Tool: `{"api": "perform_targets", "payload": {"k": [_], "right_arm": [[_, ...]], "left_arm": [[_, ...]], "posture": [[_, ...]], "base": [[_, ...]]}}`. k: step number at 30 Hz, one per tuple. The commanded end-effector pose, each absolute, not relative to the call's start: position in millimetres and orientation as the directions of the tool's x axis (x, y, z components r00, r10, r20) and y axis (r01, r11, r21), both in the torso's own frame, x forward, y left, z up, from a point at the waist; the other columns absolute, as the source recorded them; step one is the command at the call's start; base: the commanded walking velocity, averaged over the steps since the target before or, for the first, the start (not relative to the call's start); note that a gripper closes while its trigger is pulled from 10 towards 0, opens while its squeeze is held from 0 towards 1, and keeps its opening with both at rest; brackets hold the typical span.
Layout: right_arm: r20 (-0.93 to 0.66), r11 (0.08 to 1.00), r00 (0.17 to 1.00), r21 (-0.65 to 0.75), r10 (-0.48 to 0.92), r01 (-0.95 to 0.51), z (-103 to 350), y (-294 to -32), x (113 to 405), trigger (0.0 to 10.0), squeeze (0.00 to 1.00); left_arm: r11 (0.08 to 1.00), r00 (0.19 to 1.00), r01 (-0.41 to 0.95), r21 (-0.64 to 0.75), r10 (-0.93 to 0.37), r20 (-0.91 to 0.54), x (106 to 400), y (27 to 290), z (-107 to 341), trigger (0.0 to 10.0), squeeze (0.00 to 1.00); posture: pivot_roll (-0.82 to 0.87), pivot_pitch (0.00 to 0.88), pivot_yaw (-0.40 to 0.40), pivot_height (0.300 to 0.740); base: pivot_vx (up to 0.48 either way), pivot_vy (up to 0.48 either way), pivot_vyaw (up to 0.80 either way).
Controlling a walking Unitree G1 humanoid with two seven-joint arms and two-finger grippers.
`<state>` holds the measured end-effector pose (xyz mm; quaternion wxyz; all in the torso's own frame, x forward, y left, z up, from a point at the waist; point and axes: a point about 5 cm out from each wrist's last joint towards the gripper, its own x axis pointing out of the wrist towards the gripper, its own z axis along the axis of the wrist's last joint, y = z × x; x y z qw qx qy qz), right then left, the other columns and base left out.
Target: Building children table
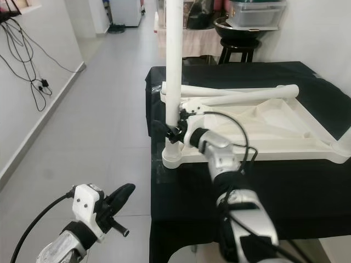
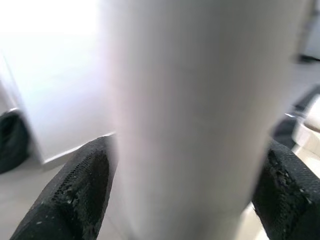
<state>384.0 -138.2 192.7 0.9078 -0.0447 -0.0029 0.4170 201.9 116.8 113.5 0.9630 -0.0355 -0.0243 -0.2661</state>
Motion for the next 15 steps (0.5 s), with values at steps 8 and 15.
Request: {"api": "perform_targets", "payload": {"k": [8,15], "right_arm": [[-0.111,0.594,0.596,-0.054,0.795,-0.803,181,-139,383,0.0,0.00],[-0.106,0.697,0.694,-0.014,0.712,-0.717,159,-166,374,0.0,0.00]], "left_arm": [[0.874,0.873,0.486,-0.018,-0.484,0.065,202,124,117,10.0,0.00],[0.877,0.876,0.479,-0.024,-0.477,0.068,201,124,119,10.0,0.00]], "posture": [[0.08,0.000,-0.031,0.740],[0.06,0.000,-0.022,0.740]], "base": [[0.000,0.000,0.00],[0.000,0.000,0.00]]}}
